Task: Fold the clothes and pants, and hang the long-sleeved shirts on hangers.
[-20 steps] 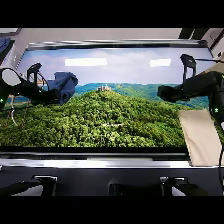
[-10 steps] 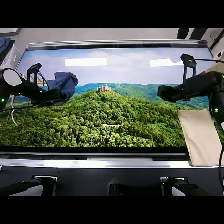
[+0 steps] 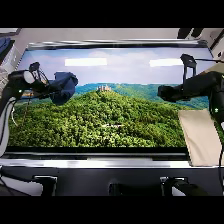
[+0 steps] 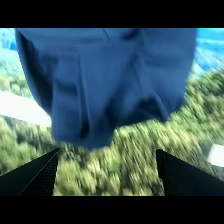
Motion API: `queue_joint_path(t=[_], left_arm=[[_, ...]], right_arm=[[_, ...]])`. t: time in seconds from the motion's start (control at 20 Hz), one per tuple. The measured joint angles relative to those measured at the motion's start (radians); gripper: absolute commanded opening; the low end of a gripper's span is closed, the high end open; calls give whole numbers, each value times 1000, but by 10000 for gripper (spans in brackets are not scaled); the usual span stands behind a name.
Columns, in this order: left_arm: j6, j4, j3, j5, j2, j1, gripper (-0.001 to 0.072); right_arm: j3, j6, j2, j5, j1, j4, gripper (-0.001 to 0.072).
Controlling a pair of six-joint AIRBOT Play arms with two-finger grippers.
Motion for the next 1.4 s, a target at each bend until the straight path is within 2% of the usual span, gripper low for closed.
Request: queue_joint_path(t=[0.05, 0.1, 0.15, 0.2, 0.35, 0.65, 0.95, 1.3, 1.35, 1.4], left_arm=[[-3, 8, 24, 19, -46, 3, 720], [-5, 16, 50, 36, -89, 4, 627], [-9, 19, 76, 51, -125, 3, 277], [-10, 21, 97, 57, -150, 2, 20], [-3, -6, 174, 20, -188, 0, 13], [32, -223, 309, -216, -101, -74, 13], [-16, -349, 334, -345, 7, -374, 13], [-111, -377, 337, -236, -132, -747, 19], [-125, -377, 337, -222, -163, -780, 106], [-135, -379, 337, -211, -187, -804, 282]], right_arm=[[0, 0, 0, -3, 0, -3, 31], [0, 0, 0, -3, 0, -3, 31], [0, 0, 0, -3, 0, -3, 31], [0, 0, 0, -3, 0, -3, 31], [0, 0, 0, 0, 0, -3, 31], [0, 0, 14, -18, 0, -5, 31], [0, 0, 131, -91, 0, -42, 32], [0, 0, 372, -262, 0, -135, 32], [0, 0, 404, -273, 0, -142, 32], [0, 0, 435, -284, 0, -146, 32]])
